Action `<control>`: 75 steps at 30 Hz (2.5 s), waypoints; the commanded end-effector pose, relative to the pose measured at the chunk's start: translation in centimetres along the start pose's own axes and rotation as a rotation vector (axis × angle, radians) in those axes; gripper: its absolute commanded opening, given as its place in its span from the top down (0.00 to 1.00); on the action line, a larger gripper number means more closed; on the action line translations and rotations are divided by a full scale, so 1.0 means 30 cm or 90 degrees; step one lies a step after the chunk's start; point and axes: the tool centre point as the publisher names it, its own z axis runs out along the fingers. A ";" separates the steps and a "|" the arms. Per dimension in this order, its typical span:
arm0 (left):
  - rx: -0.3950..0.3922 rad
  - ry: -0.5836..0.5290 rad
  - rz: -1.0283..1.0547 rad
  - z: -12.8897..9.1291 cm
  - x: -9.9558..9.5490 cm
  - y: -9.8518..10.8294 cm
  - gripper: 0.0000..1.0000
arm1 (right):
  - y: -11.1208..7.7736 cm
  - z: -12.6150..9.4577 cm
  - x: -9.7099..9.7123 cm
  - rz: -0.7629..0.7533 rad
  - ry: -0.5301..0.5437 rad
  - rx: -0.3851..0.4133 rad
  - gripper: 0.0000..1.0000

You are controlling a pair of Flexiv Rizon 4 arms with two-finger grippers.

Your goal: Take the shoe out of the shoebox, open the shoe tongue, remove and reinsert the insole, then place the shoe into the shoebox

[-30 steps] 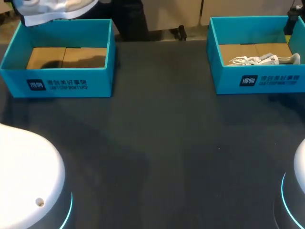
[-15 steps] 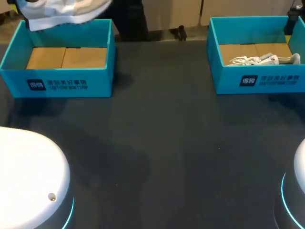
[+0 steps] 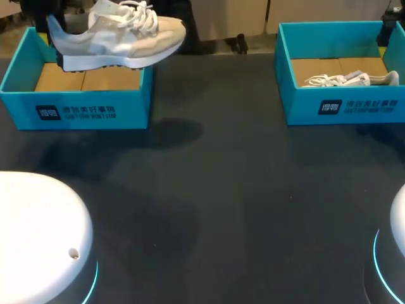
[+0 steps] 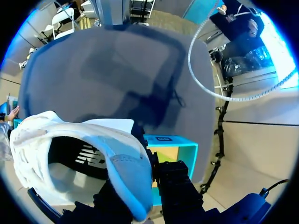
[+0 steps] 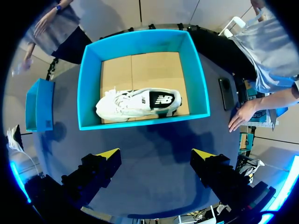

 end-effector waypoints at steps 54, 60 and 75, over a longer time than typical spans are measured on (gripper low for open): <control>-0.042 -0.007 0.099 0.202 -0.562 -0.585 1.00 | -0.001 0.001 0.000 0.000 -0.001 0.000 0.00; -0.026 0.012 0.114 0.292 -0.709 -0.706 1.00 | -0.001 0.001 0.000 0.000 -0.001 0.000 0.00; -0.003 0.009 0.124 0.362 -0.812 -0.782 1.00 | -0.001 0.001 0.000 0.000 -0.001 0.000 0.00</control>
